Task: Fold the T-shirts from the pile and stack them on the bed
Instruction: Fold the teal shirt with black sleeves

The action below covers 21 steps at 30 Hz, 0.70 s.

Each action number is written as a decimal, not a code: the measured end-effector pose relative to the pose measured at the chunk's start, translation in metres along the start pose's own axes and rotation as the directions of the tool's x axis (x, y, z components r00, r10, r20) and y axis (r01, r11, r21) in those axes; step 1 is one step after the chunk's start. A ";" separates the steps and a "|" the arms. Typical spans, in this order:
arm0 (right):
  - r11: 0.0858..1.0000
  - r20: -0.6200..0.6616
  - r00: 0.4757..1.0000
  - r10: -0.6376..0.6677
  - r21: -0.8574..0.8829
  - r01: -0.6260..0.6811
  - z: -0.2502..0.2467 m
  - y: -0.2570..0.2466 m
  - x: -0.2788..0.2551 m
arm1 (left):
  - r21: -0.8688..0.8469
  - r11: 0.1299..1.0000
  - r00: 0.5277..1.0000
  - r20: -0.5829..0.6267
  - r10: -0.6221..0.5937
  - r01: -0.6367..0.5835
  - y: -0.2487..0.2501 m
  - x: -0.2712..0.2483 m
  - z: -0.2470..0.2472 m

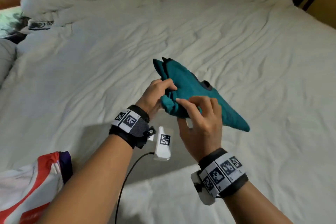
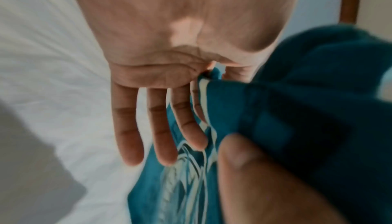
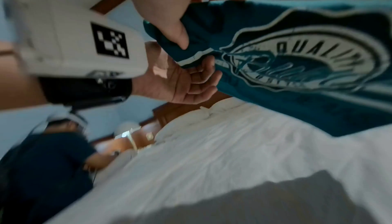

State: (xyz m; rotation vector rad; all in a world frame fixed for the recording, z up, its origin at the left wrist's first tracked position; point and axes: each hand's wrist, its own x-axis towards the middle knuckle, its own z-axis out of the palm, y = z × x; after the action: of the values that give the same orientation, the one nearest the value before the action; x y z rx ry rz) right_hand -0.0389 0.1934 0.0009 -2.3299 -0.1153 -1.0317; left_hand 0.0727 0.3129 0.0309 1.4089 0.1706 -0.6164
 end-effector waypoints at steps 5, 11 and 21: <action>0.988 0.377 0.920 -0.103 -0.071 0.139 0.049 -0.012 -0.091 | 0.146 0.920 0.931 -0.110 -0.349 0.363 -0.094 -0.021 -0.076; 0.999 0.675 0.737 -0.041 0.012 0.044 0.104 -0.049 -0.208 | 0.279 0.849 0.862 -0.384 -0.330 0.449 -0.213 -0.058 -0.158; 0.982 0.760 0.627 0.170 -0.185 -0.041 0.090 -0.038 -0.234 | 0.499 0.820 0.700 -0.691 0.182 0.280 -0.269 -0.151 -0.141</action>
State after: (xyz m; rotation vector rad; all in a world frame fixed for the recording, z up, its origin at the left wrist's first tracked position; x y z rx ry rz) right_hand -0.1549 0.3088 -0.1934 -2.7260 -0.2321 0.1109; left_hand -0.1518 0.4830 -0.1577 2.2151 0.7058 -0.1018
